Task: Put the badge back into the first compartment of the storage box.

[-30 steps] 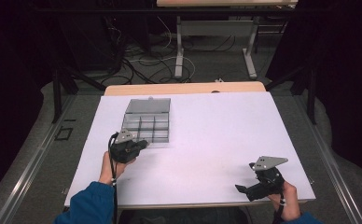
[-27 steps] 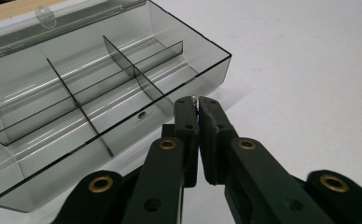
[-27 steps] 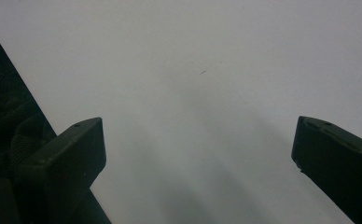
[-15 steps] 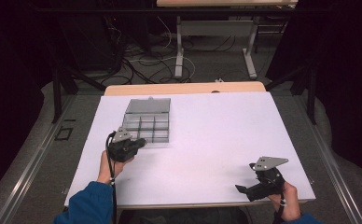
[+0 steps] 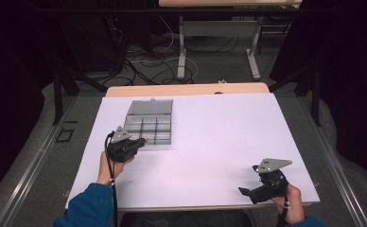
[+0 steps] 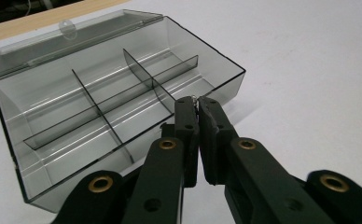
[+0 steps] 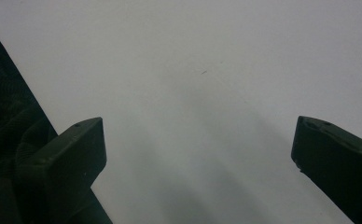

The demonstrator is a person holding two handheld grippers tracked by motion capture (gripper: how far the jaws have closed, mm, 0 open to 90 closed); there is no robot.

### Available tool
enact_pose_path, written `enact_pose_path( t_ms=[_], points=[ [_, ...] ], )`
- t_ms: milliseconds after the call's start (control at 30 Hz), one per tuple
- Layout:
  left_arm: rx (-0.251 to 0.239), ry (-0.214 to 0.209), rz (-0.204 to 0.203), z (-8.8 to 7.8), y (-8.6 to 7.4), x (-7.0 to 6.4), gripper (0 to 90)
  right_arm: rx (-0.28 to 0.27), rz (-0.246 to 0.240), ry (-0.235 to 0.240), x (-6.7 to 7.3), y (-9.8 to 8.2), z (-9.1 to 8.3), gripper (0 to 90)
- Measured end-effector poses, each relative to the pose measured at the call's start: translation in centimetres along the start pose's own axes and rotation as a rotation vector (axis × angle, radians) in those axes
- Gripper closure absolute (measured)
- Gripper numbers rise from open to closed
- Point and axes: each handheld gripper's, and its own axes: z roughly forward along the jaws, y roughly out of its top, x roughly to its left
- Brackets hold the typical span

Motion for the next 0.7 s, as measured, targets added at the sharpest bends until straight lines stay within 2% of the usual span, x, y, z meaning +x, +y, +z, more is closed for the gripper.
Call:
enact_pose_path(
  t_ms=[200,267,533,700],
  points=[
    [-0.009,0.014,-0.003,-0.2,0.1,0.3,87.2,0.014,-0.002,-0.002,0.0,0.0,-0.1,2.6],
    [-0.013,0.018,-0.007,-0.3,0.2,0.5,87.2,-0.003,-0.002,-0.004,0.0,0.0,0.0,2.6],
    [-0.029,0.042,-0.019,-0.6,0.2,1.2,87.2,0.010,-0.006,-0.003,0.0,0.1,0.0,2.5],
    [-0.034,0.047,-0.024,-0.6,0.2,1.3,87.2,0.000,-0.003,-0.005,0.1,0.0,0.0,2.5]
  ],
)
